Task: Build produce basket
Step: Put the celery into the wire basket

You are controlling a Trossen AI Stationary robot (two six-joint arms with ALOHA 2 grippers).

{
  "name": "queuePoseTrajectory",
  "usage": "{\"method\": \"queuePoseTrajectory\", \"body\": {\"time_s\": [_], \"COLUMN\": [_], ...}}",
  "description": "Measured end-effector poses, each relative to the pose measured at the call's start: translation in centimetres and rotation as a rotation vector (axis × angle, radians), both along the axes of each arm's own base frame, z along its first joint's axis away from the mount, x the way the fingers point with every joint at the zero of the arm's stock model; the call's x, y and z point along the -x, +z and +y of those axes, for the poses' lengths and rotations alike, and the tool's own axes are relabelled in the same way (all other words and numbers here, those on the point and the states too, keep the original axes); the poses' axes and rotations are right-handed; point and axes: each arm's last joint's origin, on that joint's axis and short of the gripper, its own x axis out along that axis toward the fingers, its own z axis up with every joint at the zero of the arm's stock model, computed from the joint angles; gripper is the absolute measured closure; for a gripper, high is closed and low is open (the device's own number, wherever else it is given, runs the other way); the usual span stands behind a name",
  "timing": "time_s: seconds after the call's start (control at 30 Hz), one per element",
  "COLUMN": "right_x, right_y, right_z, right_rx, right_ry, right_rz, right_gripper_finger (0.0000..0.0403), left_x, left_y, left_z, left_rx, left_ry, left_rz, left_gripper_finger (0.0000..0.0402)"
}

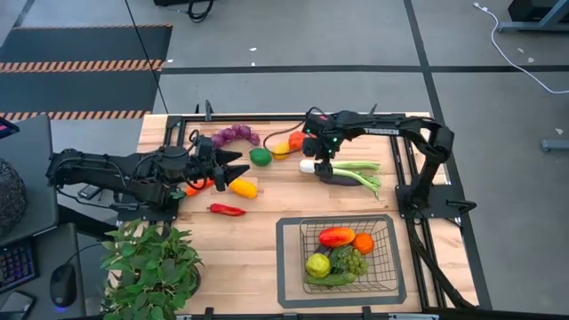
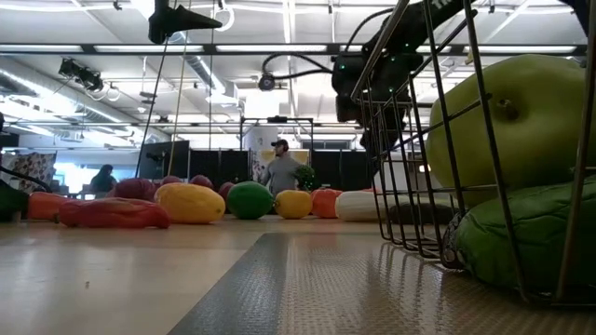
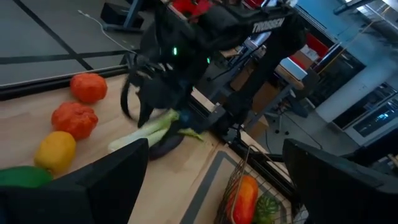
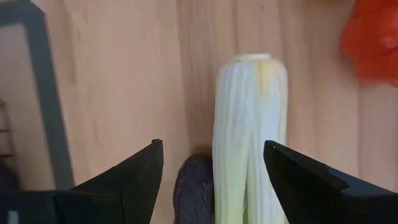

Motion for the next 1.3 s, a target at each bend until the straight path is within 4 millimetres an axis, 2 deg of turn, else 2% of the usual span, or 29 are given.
{"method": "queuePoseTrajectory", "body": {"time_s": [0.23,0.57,0.7,1.1,1.3], "right_x": [-0.8,-1.3,-1.2,-1.1,-0.1], "right_y": [-2.3,-3.9,-4.4,-4.6,-3.2], "right_z": [-0.2,-0.8,-0.8,-0.7,-0.3], "right_rx": [0.043,0.034,0.068,0.071,0.06], "right_ry": [-0.005,-0.01,-0.013,-0.012,-0.01], "right_rz": [0.082,0.105,0.151,0.176,0.201], "right_gripper_finger": [0.0121,0.0123,0.0137,0.0208,0.0231], "left_x": [0.0,0.0,0.0,0.1,0.1], "left_y": [0.0,0.0,-0.2,-0.3,-0.3], "left_z": [0.0,0.0,0.0,0.0,0.0], "left_rx": [0.005,0.016,0.014,0.017,0.018], "left_ry": [0.011,0.013,0.014,0.02,0.02], "left_rz": [-0.003,-0.004,0.019,0.031,0.03], "left_gripper_finger": [0.0026,0.0026,0.0026,0.0026,0.0026]}}
